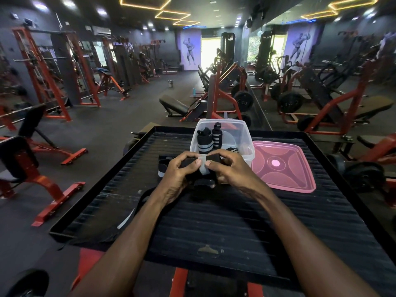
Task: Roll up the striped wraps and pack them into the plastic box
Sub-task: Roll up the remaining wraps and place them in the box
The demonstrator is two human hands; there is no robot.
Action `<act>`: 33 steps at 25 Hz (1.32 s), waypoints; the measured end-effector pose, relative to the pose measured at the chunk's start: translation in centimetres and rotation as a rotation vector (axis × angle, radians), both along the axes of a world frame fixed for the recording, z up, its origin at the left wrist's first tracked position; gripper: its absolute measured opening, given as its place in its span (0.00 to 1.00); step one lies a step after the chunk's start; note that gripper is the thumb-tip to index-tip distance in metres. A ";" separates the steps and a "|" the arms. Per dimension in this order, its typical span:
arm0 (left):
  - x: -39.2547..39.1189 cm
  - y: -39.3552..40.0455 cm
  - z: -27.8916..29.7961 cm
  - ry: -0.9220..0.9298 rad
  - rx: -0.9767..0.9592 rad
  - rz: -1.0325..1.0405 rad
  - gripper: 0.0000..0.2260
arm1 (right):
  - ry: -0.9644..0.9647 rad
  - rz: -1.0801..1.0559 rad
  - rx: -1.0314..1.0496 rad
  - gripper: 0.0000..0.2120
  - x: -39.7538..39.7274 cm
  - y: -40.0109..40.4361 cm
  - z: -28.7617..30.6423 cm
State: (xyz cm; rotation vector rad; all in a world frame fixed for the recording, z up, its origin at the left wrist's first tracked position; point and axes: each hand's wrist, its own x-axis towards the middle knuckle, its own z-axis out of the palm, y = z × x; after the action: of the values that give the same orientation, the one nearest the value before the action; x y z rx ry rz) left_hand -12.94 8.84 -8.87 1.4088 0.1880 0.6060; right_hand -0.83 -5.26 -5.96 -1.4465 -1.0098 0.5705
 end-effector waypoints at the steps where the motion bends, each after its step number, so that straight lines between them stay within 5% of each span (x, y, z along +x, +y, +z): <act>1: 0.0 0.1 0.0 0.005 -0.015 -0.010 0.10 | 0.001 0.016 -0.001 0.09 -0.1 -0.1 0.0; 10: 0.0 0.2 -0.5 -0.003 0.353 0.098 0.05 | -0.032 0.015 -0.104 0.12 0.2 -0.2 -0.3; 18: -0.2 -0.3 -0.4 0.126 0.093 0.000 0.15 | -0.015 0.001 -0.030 0.12 -0.6 -0.5 -0.4; 24: -1.0 -0.5 -0.3 0.185 0.428 0.051 0.19 | -0.281 0.010 -0.278 0.22 -0.5 -1.2 -0.2; 33: -2.2 -1.2 0.1 0.346 0.646 0.036 0.24 | -0.227 -0.053 -0.357 0.18 -1.5 -1.0 -2.3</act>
State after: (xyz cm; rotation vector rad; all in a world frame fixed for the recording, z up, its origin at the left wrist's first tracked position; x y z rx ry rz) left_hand -15.18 7.61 -8.72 2.1407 0.3099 0.4629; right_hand -2.37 -6.29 -8.24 -1.8816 -1.0801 0.5766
